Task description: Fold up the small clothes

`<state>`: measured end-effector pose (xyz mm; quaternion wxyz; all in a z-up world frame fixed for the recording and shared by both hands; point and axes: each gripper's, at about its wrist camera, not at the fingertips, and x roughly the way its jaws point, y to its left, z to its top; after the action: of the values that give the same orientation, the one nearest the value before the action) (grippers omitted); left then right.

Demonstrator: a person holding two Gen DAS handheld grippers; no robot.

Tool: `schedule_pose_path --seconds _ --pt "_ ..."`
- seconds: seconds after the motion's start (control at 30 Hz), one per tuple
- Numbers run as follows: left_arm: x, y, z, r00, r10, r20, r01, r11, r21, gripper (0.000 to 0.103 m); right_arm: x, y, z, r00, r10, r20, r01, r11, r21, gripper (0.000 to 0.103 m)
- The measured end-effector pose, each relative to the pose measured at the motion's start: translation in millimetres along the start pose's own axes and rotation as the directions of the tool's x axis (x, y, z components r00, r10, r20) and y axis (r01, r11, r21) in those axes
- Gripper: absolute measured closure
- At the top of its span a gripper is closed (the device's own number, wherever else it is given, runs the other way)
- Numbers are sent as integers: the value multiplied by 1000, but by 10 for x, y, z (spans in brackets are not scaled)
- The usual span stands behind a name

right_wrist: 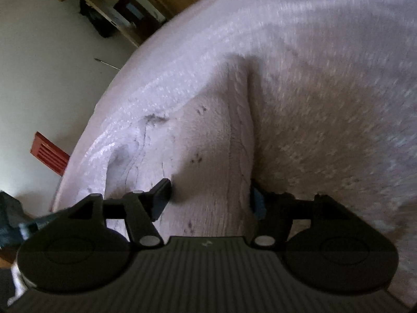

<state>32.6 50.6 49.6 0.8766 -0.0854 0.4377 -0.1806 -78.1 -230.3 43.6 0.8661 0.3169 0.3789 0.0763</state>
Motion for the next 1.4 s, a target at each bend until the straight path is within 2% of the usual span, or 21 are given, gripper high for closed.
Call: schedule_pose_path --seconds 0.1,0.3,0.5,0.6,0.73,0.93,1.07,1.2,1.4 --pt "-169 -93 -63 998 50 28 -52 997 49 36 -219 89 -132 998 -24 65 29 996 -80 28" --pt "-463 -378 -340 989 119 84 -128 985 115 21 -631 190 -411 985 -18 174 52 979 -195 19" --pt "-488 -609 -734 977 192 94 -205 968 146 20 -815 158 -856 962 -60 266 131 957 -259 16" --pt "-432 -642 -925 971 220 89 -230 966 118 21 -762 89 -1050 962 -93 256 167 945 -283 16" --pt "-376 -638 -1005 968 239 71 -245 966 78 21 -655 25 -1139 965 -119 233 184 942 -281 16" --pt "-360 -722 -1117 941 325 97 -335 937 102 20 -589 11 -1166 966 -145 215 199 946 -256 16" --pt "-337 -768 -1173 935 344 88 -352 929 113 20 -593 58 -1262 969 -132 209 186 947 -260 16" --pt "-337 -830 -1264 915 388 111 -400 908 123 21 -591 108 -1295 965 -143 221 205 934 -291 14" --pt "-337 -829 -1297 924 371 88 -380 917 120 21 -586 58 -1287 959 -174 224 230 939 -257 14"
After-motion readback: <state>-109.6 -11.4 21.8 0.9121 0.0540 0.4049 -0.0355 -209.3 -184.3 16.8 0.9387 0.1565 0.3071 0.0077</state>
